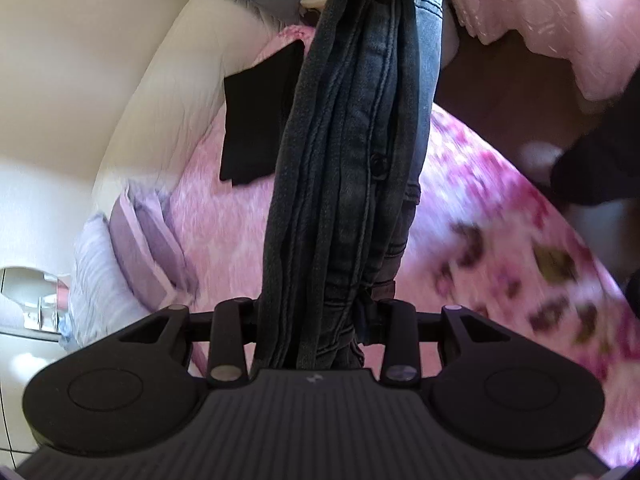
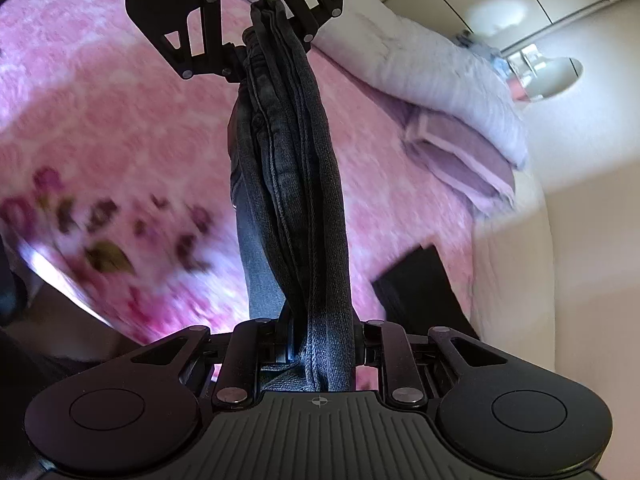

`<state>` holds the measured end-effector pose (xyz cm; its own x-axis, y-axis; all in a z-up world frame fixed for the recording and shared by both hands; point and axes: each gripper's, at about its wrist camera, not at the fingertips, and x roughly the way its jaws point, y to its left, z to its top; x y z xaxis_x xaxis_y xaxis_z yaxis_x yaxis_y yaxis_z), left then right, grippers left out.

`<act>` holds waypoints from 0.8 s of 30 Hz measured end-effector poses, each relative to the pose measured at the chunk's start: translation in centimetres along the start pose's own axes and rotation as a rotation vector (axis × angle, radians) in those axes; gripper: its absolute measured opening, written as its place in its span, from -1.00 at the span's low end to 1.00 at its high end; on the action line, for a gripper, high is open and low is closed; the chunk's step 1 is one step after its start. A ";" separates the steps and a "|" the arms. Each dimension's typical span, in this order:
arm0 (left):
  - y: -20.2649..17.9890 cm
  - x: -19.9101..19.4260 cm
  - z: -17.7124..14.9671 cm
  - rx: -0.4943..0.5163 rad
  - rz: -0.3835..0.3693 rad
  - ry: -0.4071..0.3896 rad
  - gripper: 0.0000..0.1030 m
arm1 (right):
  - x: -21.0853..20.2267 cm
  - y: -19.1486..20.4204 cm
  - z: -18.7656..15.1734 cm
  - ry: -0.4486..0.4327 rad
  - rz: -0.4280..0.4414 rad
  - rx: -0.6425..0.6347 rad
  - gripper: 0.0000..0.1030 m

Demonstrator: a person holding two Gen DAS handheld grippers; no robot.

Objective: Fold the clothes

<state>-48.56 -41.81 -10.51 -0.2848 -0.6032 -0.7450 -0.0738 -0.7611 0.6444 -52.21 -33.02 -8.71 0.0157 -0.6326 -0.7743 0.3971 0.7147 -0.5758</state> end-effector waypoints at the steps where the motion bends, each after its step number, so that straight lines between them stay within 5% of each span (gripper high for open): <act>1: 0.4 0.9 1.4 -0.003 0.002 0.004 -0.36 | 0.5 -1.0 -1.3 -0.002 -0.005 -0.006 -0.61; 11: 5.6 7.7 12.4 -0.126 0.010 0.079 -0.37 | 6.0 -12.6 -13.1 -0.081 0.009 -0.078 -0.61; 24: 12.0 14.5 18.4 -0.107 0.051 0.032 -0.38 | 10.9 -21.3 -17.1 -0.066 -0.057 -0.080 -0.61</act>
<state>-71.19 -55.32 -10.39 -0.2543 -0.6479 -0.7180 0.0427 -0.7492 0.6610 -76.20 -50.02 -9.41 0.0563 -0.6891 -0.7224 0.3247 0.6969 -0.6395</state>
